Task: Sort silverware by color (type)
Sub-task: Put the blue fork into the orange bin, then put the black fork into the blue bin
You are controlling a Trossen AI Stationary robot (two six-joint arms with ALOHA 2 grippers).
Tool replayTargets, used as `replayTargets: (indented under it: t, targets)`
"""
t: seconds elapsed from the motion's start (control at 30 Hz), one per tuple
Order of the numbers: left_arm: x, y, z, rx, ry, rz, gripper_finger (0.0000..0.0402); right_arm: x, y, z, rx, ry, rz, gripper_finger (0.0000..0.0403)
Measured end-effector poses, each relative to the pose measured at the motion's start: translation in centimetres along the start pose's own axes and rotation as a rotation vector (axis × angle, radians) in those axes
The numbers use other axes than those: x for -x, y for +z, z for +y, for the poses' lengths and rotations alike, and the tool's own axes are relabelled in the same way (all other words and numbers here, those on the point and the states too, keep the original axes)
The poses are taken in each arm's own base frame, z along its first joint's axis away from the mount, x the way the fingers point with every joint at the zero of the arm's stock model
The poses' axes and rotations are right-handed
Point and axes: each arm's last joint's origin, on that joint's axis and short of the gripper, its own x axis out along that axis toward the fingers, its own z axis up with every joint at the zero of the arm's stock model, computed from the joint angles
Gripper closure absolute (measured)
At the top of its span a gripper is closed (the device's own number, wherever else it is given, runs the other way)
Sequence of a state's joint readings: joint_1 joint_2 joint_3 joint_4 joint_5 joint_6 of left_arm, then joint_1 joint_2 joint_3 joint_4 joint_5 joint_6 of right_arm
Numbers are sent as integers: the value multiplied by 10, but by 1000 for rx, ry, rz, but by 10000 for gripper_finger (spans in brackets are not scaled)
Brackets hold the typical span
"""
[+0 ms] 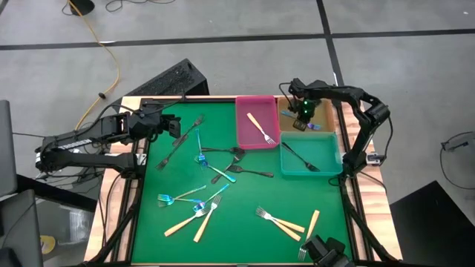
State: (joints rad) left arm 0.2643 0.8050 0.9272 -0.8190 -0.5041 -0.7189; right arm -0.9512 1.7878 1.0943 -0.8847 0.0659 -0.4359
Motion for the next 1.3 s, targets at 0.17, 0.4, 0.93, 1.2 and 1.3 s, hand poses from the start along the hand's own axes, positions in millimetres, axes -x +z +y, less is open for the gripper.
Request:
replayTargets:
  t: [0.17, 0.4, 0.93, 1.2, 1.3]
  targets:
    - [0, 0, 0, -1, 1, 1, 272, 0, -1, 0, -16, -5, 8, 271]
    - [0, 0, 0, -1, 1, 2, 272, 0, -1, 0, -17, -8, 10, 233]
    - [0, -1, 0, -1, -22, 23, 272, 85, -3, 3, -37, -97, -274, 237]
    - [0, -1, -1, -27, -37, 34, 272, 150, -6, 43, -33, 4, -589, 237]
    - [0, -1, -1, -28, -37, 35, 272, 166, -6, 65, -19, 39, -684, 237]
